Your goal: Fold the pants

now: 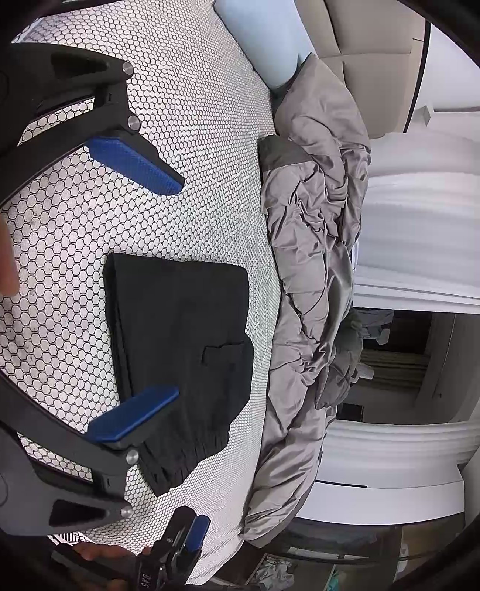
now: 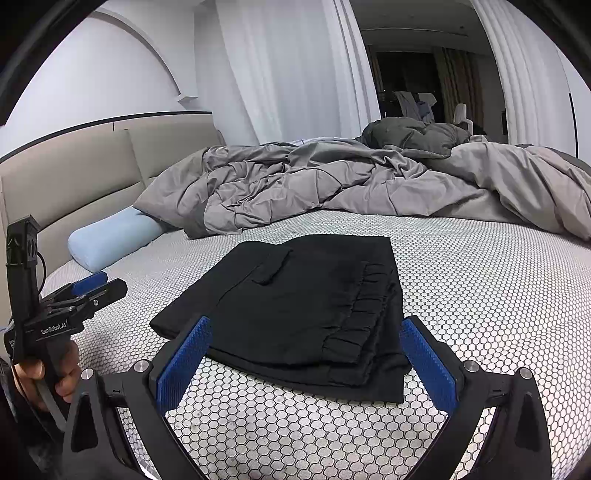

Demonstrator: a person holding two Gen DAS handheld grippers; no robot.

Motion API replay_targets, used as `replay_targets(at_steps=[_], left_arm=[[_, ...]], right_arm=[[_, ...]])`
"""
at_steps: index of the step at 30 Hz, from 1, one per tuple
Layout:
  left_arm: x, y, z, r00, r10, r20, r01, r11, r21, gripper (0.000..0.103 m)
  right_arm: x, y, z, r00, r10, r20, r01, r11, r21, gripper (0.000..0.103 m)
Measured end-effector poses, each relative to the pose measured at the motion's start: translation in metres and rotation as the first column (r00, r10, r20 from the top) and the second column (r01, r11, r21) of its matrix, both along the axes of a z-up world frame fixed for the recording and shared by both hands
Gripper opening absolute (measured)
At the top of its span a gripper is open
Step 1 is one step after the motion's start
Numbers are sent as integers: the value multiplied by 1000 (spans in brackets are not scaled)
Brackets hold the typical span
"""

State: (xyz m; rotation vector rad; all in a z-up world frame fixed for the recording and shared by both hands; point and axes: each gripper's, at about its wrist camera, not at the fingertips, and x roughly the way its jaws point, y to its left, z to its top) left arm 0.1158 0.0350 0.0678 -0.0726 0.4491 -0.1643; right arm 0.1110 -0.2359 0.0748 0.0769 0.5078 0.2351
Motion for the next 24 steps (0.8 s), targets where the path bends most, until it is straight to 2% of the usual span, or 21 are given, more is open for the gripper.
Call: replay_targets(at_steps=[7,24], left_arm=[[4,11,0,1000,-15,5,15,1000,1,103],[3,10,0,1000,-18,10,18,1000,6,103]], right_arm=[[0,1,0,1000,1,-1,-1,1000,-6,103],[1,3,-1,1000,-1,-3,1,1000,-12,103]])
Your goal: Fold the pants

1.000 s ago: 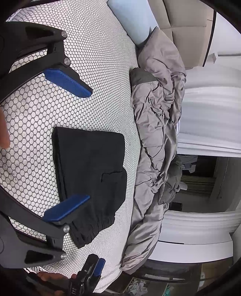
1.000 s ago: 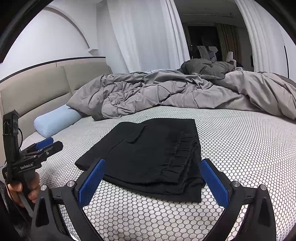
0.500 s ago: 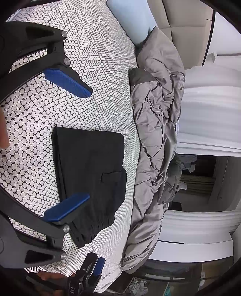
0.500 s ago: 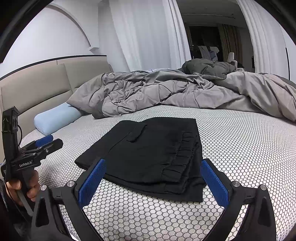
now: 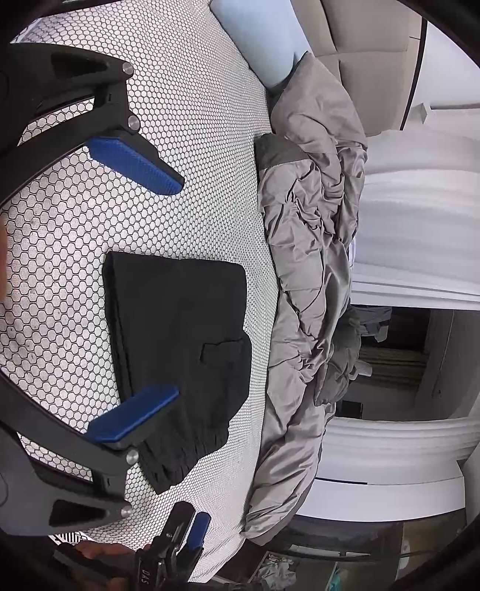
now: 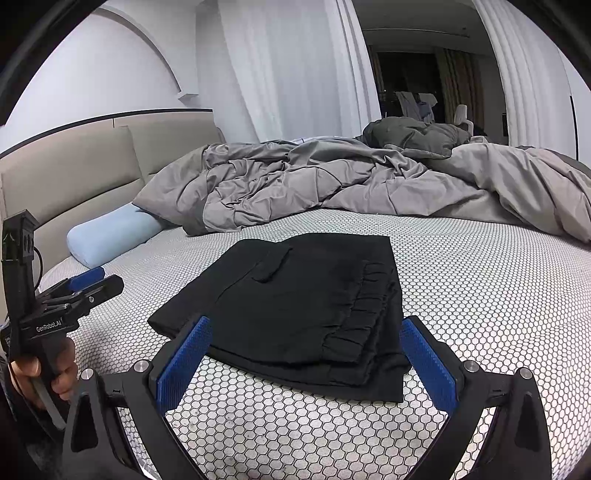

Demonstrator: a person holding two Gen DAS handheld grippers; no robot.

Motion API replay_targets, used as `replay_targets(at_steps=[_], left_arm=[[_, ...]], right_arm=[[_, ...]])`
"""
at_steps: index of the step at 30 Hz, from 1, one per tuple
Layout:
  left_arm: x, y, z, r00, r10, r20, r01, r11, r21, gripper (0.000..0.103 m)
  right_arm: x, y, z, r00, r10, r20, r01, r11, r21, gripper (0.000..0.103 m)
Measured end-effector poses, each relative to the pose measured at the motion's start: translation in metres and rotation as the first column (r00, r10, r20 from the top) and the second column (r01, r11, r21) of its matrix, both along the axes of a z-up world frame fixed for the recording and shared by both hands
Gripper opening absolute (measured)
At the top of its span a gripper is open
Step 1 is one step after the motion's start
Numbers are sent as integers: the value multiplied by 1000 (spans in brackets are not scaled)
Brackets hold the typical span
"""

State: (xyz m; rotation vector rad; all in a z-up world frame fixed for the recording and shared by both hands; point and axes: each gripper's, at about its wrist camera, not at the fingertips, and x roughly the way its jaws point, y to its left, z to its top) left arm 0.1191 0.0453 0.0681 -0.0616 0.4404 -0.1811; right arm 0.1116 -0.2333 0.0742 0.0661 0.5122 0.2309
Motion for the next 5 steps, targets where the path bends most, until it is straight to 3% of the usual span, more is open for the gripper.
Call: replay_targets(at_steps=[5], left_arm=[[3,6,1,1000,-10,2,10,1000,3,103]], right_arm=[[0,-1,0,1000,-4,1,4,1000,-1,103]])
